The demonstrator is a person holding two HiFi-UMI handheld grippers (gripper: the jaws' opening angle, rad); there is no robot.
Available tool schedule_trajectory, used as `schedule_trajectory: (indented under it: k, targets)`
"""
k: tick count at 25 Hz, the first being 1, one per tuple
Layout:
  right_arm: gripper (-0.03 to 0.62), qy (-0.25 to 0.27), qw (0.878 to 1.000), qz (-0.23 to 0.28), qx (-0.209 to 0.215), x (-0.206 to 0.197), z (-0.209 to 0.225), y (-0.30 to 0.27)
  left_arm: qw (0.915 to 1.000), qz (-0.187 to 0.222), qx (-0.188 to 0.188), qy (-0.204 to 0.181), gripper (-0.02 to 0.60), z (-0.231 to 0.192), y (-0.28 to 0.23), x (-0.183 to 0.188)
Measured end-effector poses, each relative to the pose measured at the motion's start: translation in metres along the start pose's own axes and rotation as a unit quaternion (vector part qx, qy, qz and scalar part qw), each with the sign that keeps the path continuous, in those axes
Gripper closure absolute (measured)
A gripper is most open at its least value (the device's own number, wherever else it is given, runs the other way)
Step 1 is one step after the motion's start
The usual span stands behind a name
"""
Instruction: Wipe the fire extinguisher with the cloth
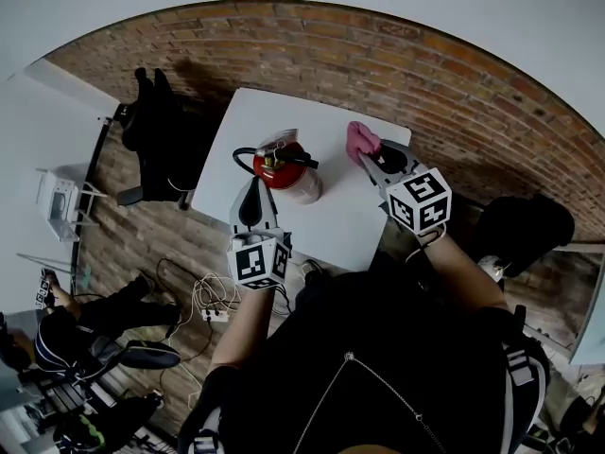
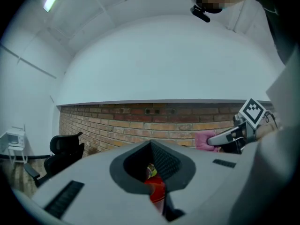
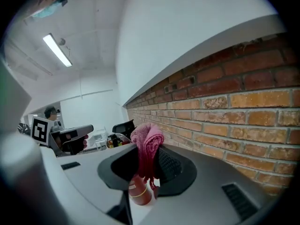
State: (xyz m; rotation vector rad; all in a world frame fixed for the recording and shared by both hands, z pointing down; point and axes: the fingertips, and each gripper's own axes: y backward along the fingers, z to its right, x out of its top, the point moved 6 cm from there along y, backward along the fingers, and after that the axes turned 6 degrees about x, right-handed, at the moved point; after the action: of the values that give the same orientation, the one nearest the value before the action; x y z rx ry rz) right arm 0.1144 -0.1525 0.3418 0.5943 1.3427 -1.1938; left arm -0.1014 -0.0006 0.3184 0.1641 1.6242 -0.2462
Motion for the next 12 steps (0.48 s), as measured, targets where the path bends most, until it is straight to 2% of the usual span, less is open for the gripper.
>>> schedule_trajectory:
  k: [7,12]
  targets:
    - [0.49,-0.026,0.997,-0.037,0.064,-0.023,0.046,-0.034,0.9987,0.012,0.05,-0.001,0.571,0.021,0.01,-0.007]
    - [0.49,-0.043,0.99,-0.089,0.102,-0.057,0.076,-0.077,0.9956,0.009,0.093,-0.004,0.571,0.028,0.023,-0.015]
